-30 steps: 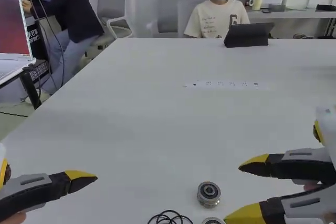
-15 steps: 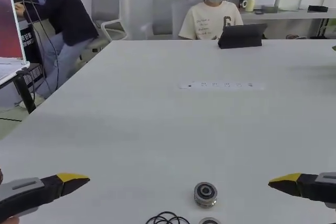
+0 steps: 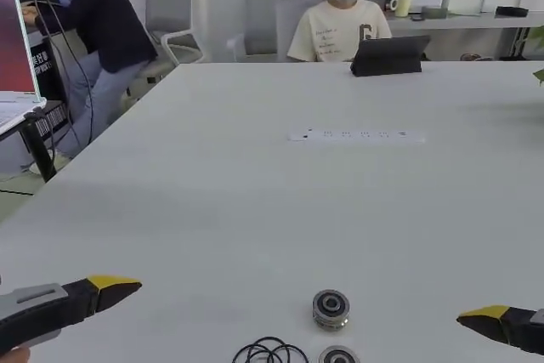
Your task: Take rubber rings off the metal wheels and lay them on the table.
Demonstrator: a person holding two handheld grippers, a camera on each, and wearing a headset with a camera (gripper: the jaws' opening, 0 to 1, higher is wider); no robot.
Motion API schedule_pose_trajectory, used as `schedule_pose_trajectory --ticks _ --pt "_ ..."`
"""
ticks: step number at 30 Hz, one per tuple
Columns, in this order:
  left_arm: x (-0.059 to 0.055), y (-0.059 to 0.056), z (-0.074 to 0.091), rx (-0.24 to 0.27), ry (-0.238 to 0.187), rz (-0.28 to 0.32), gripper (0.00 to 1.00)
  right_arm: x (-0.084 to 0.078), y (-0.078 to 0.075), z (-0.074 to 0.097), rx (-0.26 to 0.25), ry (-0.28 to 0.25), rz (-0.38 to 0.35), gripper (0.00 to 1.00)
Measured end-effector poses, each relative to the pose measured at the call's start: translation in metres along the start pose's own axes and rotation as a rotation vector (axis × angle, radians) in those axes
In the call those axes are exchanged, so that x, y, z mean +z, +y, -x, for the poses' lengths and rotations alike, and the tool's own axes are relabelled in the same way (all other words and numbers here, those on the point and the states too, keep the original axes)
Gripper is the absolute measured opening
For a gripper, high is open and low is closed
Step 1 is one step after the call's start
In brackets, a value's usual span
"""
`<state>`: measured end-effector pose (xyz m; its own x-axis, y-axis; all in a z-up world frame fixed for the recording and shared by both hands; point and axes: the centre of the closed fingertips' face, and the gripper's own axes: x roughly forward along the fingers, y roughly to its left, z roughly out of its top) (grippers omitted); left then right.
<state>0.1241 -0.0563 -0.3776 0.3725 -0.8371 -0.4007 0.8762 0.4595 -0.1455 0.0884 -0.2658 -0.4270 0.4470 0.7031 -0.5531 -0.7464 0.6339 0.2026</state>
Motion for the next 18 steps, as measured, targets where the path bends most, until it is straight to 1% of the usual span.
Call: schedule_pose_trajectory --ticks 5,9,14,18 --pt "-0.001 0.000 -0.001 -0.002 -0.001 0.013 0.88 -0.008 0.001 0.001 -0.010 0.007 -0.028 0.90" --pt "-0.003 -0.001 -0.002 -0.007 0.009 0.018 0.88 -0.013 0.001 -0.001 -0.015 0.017 -0.043 0.92" --pt "-0.003 -0.001 -0.002 -0.006 0.003 0.021 0.87 -0.013 0.002 -0.002 -0.013 0.017 -0.058 0.92" --pt "-0.002 0.001 -0.001 0.000 -0.008 0.040 0.87 -0.014 0.003 -0.002 -0.007 0.012 -0.088 0.91"
